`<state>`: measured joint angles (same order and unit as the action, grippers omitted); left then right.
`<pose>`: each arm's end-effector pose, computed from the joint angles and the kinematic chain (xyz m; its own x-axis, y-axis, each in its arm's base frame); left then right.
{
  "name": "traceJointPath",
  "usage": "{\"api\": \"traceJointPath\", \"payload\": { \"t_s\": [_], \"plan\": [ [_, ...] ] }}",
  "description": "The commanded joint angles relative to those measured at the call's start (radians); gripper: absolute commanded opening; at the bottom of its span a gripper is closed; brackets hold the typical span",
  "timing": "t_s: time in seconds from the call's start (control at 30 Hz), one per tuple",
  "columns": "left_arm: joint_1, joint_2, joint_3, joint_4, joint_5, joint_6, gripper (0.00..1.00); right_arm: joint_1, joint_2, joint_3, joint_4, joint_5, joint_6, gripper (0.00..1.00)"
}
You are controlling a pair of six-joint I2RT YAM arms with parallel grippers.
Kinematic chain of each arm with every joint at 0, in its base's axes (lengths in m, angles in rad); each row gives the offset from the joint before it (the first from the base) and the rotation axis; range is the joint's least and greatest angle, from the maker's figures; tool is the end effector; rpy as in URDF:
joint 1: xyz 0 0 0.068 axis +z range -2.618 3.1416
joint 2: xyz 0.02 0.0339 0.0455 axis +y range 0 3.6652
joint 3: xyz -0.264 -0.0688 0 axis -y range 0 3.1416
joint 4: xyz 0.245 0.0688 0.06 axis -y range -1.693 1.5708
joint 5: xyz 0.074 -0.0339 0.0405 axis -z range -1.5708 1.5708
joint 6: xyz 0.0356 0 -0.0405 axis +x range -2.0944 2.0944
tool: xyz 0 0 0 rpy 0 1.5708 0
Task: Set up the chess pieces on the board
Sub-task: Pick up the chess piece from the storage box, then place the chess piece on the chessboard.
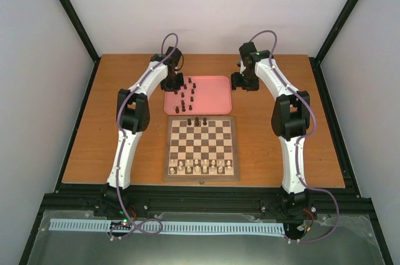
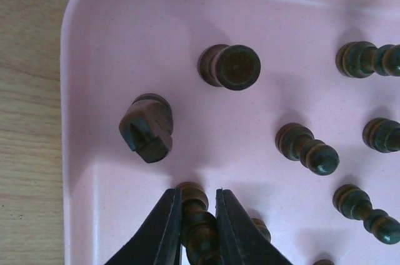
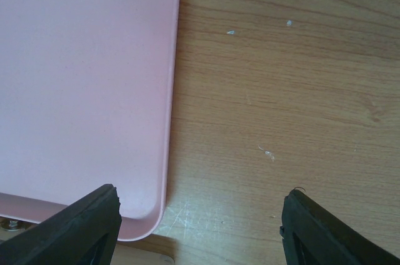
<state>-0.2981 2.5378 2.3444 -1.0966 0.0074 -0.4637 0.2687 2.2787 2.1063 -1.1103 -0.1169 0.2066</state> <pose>0.4967 -0.1529 0.1699 -0.9537 -0.1749 -0.2447 -0.1464 0.9806 -0.1303 0.4563 0.1299 0.2263 -0.9654 -0.0545 -0.2551 -0.0997 0.9808 0.1677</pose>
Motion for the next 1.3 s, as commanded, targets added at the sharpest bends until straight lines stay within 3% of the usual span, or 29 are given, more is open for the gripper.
{"api": "traceJointPath", "payload": {
  "t_s": [0.0,0.27,0.4,0.67,0.83,1.07,1.27],
  "plan": [
    [0.008,-0.025,0.036,-0.022,0.0,0.01,0.05,-0.007,0.009,0.018,-0.01,0.003,-0.003,0.71],
    [0.008,-0.188,0.022,-0.109,-0.019,0.06,0.05,-0.007,-0.035,-0.026,0.006,0.007,-0.002,0.71],
    [-0.006,-0.308,-0.074,-0.128,0.026,0.072,0.04,-0.008,-0.06,-0.06,0.02,0.013,-0.001,0.71],
    [-0.179,-0.447,-0.186,-0.2,0.137,0.106,0.04,-0.012,-0.108,-0.116,0.044,0.051,0.007,0.71],
    [-0.28,-0.416,-0.176,-0.19,0.185,0.09,0.04,-0.021,-0.129,-0.146,0.058,0.049,0.013,0.71],
    [-0.364,-0.282,0.004,-0.246,0.195,0.077,0.04,-0.023,-0.168,-0.205,0.082,0.042,0.009,0.71],
    [-0.395,-0.254,-0.066,-0.212,0.181,0.076,0.04,-0.023,-0.2,-0.269,0.106,0.031,0.008,0.71]
  ]
}}
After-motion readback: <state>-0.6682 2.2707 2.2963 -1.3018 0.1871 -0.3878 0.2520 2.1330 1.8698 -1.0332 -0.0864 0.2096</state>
